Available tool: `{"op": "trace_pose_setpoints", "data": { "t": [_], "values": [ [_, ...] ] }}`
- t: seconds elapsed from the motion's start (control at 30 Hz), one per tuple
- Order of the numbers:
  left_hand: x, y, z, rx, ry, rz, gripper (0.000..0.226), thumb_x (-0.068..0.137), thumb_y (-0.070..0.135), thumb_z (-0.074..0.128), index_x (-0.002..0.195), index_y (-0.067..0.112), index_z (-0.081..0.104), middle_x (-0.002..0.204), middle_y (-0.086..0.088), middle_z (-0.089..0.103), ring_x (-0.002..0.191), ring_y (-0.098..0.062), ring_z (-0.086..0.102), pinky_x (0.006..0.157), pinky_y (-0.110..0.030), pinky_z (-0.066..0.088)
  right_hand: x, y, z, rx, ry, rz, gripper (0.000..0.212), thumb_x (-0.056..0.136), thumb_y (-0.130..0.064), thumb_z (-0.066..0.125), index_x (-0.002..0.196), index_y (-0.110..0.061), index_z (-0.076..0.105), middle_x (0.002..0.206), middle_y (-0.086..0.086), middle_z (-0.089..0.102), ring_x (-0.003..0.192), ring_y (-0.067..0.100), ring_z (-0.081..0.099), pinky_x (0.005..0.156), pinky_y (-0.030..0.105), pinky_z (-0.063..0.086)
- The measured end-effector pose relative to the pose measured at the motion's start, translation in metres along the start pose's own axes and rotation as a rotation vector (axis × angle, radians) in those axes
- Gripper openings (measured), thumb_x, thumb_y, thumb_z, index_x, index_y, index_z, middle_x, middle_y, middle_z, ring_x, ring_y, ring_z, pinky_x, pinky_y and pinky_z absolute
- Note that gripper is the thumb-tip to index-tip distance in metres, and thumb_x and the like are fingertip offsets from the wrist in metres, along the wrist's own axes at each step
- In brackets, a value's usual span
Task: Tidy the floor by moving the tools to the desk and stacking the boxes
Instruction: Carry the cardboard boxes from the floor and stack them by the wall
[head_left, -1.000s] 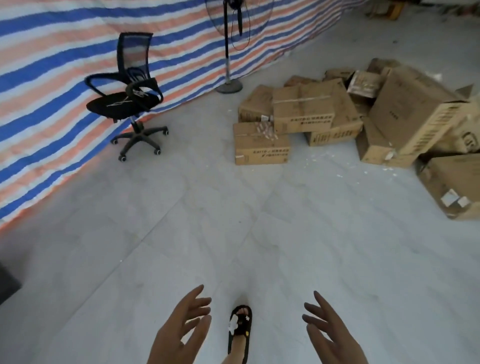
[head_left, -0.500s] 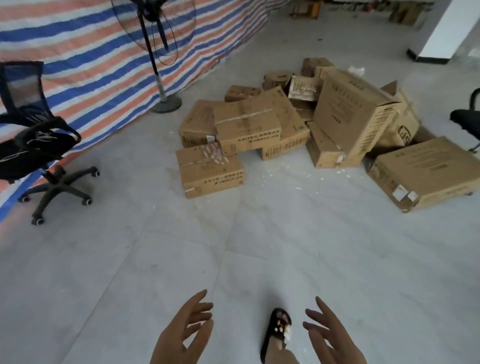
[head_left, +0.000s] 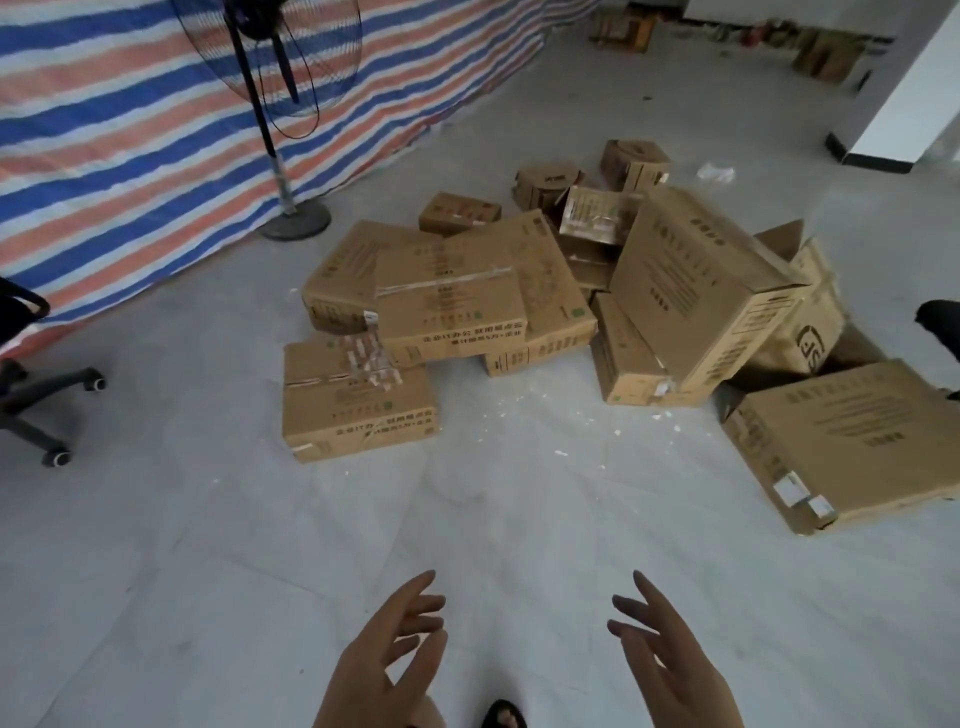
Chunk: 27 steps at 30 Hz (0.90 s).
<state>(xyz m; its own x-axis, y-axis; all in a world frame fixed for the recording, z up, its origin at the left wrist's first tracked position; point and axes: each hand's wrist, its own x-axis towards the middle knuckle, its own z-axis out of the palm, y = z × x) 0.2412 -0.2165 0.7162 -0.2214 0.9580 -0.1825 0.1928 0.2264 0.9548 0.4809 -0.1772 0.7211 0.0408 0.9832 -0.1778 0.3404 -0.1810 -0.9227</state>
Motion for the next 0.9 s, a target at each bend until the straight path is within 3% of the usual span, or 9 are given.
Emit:
{"op": "trace_pose_setpoints", "data": {
  "t": [0.17, 0.3, 0.37, 0.47, 0.57, 0.67, 0.9],
  "values": [
    [0.092, 0.01, 0.017, 0.027, 0.026, -0.046, 0.078, 0.084, -0.002, 0.06, 0.092, 0.075, 0.049, 0.093, 0.029, 0.066, 0.087, 0.001, 0.066, 0.074, -0.006, 0.048, 0.095, -0.007, -0.003, -0.055, -0.033, 0.041, 0.083, 0.083, 0.005, 0.06, 0.091, -0.077, 0.049, 0.091, -0.033, 0.065, 0.08, -0.007, 0.066, 0.069, 0.001, 0.044],
    [0.185, 0.021, 0.038, 0.048, 0.016, -0.063, 0.071, 0.086, 0.0, 0.059, 0.099, 0.069, 0.052, 0.096, 0.027, 0.066, 0.089, 0.0, 0.066, 0.076, -0.009, 0.049, 0.191, -0.015, -0.004, -0.069, -0.021, 0.021, 0.086, 0.083, 0.004, 0.061, 0.094, -0.079, 0.044, 0.093, -0.037, 0.063, 0.082, -0.009, 0.065, 0.07, 0.0, 0.044],
    [0.242, 0.032, 0.046, 0.042, 0.005, -0.051, 0.057, 0.087, 0.004, 0.059, 0.107, 0.057, 0.059, 0.097, 0.029, 0.064, 0.091, 0.0, 0.065, 0.075, -0.007, 0.048, 0.247, -0.022, 0.0, -0.061, -0.016, 0.019, 0.085, 0.084, 0.002, 0.061, 0.093, -0.08, 0.043, 0.094, -0.038, 0.062, 0.082, -0.01, 0.065, 0.069, 0.0, 0.044],
    [0.341, 0.061, 0.047, 0.014, -0.016, -0.04, 0.041, 0.09, 0.011, 0.056, 0.114, 0.044, 0.049, 0.099, 0.024, 0.066, 0.094, 0.005, 0.062, 0.075, -0.007, 0.047, 0.336, -0.042, 0.009, -0.049, -0.017, 0.004, 0.08, 0.086, -0.001, 0.06, 0.094, -0.079, 0.044, 0.095, -0.037, 0.063, 0.083, -0.011, 0.064, 0.068, -0.001, 0.043],
    [0.428, 0.1, 0.044, 0.008, 0.0, -0.01, 0.04, 0.092, 0.011, 0.053, 0.115, 0.043, 0.047, 0.106, 0.016, 0.064, 0.097, 0.004, 0.061, 0.075, -0.009, 0.048, 0.418, -0.077, 0.016, -0.019, -0.012, -0.032, 0.064, 0.087, -0.005, 0.059, 0.109, -0.065, 0.052, 0.098, -0.031, 0.066, 0.085, -0.009, 0.064, 0.068, 0.001, 0.043],
    [0.49, 0.122, 0.047, 0.014, -0.014, -0.016, 0.041, 0.091, 0.01, 0.054, 0.115, 0.043, 0.047, 0.106, 0.013, 0.065, 0.097, 0.002, 0.062, 0.075, -0.01, 0.049, 0.489, -0.102, 0.022, -0.01, -0.054, -0.046, 0.048, 0.089, -0.011, 0.056, 0.122, -0.044, 0.047, 0.103, -0.027, 0.067, 0.091, -0.009, 0.063, 0.07, 0.001, 0.043],
    [0.611, 0.128, 0.055, 0.022, 0.089, -0.12, 0.044, 0.089, 0.005, 0.057, 0.113, 0.041, 0.049, 0.106, 0.008, 0.065, 0.095, 0.002, 0.062, 0.075, -0.009, 0.049, 0.647, -0.132, 0.031, -0.064, -0.171, -0.037, 0.044, 0.092, -0.009, 0.053, 0.126, -0.036, 0.043, 0.113, -0.018, 0.061, 0.09, -0.011, 0.062, 0.067, 0.001, 0.042]
  ]
}}
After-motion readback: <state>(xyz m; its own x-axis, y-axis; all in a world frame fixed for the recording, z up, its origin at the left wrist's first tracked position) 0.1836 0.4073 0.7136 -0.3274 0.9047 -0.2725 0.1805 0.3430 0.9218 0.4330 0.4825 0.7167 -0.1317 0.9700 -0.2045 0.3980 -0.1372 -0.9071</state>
